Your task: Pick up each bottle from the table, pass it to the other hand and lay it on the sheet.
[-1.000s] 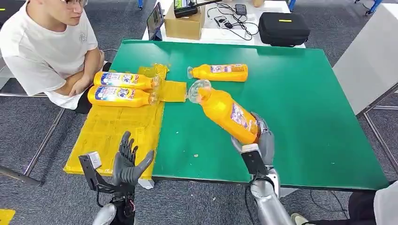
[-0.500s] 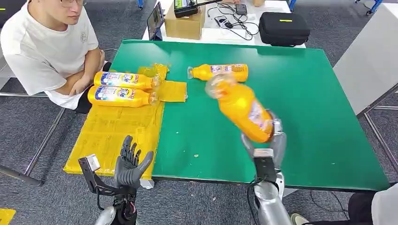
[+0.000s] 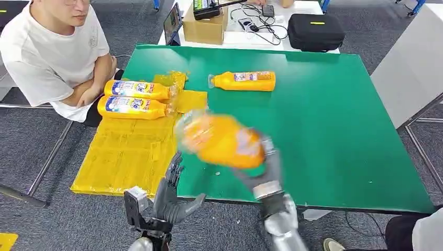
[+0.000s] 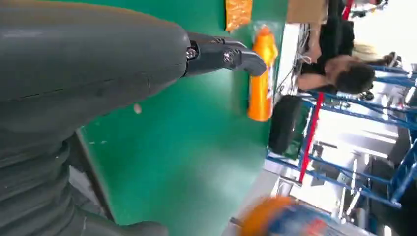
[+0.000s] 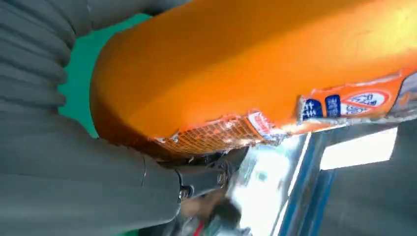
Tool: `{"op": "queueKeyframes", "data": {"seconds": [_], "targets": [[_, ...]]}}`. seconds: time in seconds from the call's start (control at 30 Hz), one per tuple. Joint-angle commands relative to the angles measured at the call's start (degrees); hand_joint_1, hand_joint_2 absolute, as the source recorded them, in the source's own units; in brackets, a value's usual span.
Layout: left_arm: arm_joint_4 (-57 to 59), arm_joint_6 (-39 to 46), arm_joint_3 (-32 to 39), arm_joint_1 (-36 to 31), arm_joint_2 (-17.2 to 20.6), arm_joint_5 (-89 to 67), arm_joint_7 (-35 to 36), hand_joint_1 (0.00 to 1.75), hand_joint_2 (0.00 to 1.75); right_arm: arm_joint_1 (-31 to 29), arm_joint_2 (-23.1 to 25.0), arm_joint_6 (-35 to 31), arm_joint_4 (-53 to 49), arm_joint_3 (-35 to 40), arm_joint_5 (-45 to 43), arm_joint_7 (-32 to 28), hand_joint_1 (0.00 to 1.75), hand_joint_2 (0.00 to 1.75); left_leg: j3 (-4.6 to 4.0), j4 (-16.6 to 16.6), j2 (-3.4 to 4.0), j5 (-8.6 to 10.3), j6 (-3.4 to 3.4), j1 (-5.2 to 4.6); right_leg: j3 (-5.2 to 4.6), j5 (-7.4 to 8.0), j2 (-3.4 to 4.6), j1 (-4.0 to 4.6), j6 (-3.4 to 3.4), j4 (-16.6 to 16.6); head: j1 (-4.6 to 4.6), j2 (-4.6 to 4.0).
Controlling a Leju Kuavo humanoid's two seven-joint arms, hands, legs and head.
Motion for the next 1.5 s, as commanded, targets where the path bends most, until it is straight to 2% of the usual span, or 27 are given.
{"op": "queueKeyframes", "data": {"seconds": [0.03, 0.13, 0.27, 0.57, 0.6, 0.67, 0.93, 1.5], "targets": [[-2.81, -7.81, -7.21, -1.44, 4.06, 1.45, 0.38, 0.00, 1.75, -1.14, -1.12, -0.49, 12.93, 9.98, -1.39, -1.29, 1.75, 1.75, 0.17, -0.07, 0.03, -0.05, -0.01, 0.03, 0.19, -0.04, -0.04, 0.04, -0.05, -0.09, 0.00, 0.00], [-3.65, -10.16, -8.60, -0.97, 5.19, 0.02, -1.18, 0.00, 1.75, -2.03, -0.58, 0.34, 12.56, 6.38, -4.01, -0.70, 1.75, 1.75, 0.34, -0.06, 0.12, -0.14, -0.02, 0.02, 0.37, -0.11, -0.01, 0.03, -0.10, -0.09, 0.02, 0.00], [-5.74, -9.31, -8.37, -0.06, 5.42, -2.93, -3.14, 0.00, 1.75, -2.63, 0.52, 1.44, 13.20, 1.83, -6.17, 1.29, 1.75, 1.75, 0.07, -0.06, 0.08, -0.04, -0.02, -0.09, 0.13, -0.01, 0.01, -0.08, -0.08, -0.07, 0.02, 0.00], [-7.69, -11.68, -7.62, 0.02, 5.02, -0.88, -3.55, 0.00, 1.75, -2.50, 1.13, 4.47, 15.71, 3.19, -5.78, 1.39, 1.75, 1.75, 0.16, -0.06, 0.10, -0.07, -0.03, -0.06, 0.18, -0.04, 0.00, -0.04, -0.10, -0.08, 0.00, 0.00], [-7.33, -17.79, -7.68, 0.21, 5.12, 6.76, -1.24, 0.00, 1.75, -3.04, 1.13, 4.62, 16.88, 3.00, -5.71, 1.53, 1.75, 1.75, 0.29, -0.07, 0.09, -0.12, -0.05, -0.04, 0.32, -0.10, -0.04, -0.01, -0.15, -0.10, 0.00, 0.00], [-7.31, -19.15, -8.27, 0.31, 5.73, 5.86, -1.02, 0.00, 1.75, -3.80, 1.00, 4.23, 18.21, 2.46, -5.15, 1.77, 1.75, 1.75, 0.29, -0.09, 0.08, -0.10, -0.04, -0.03, 0.32, -0.08, -0.04, 0.00, -0.13, -0.12, 0.02, 0.00], [-3.31, -10.68, -4.99, -1.28, 2.54, 3.36, 0.22, 0.00, 1.75, -2.85, 0.51, 1.84, 15.32, 7.72, 2.78, 2.89, 1.75, 1.75, 0.13, -0.07, 0.01, -0.03, -0.02, -0.08, 0.18, -0.04, -0.09, -0.07, -0.09, -0.08, 0.02, 0.00], [-3.39, -10.54, -5.03, -1.31, 2.43, 3.35, 0.36, 0.00, 1.75, -2.73, 0.44, 1.74, 15.23, 7.86, 2.89, 2.95, 1.75, 1.75, 0.24, -0.06, 0.02, -0.08, -0.04, -0.05, 0.29, -0.09, -0.11, -0.03, -0.13, -0.08, 0.02, 0.00]]}}
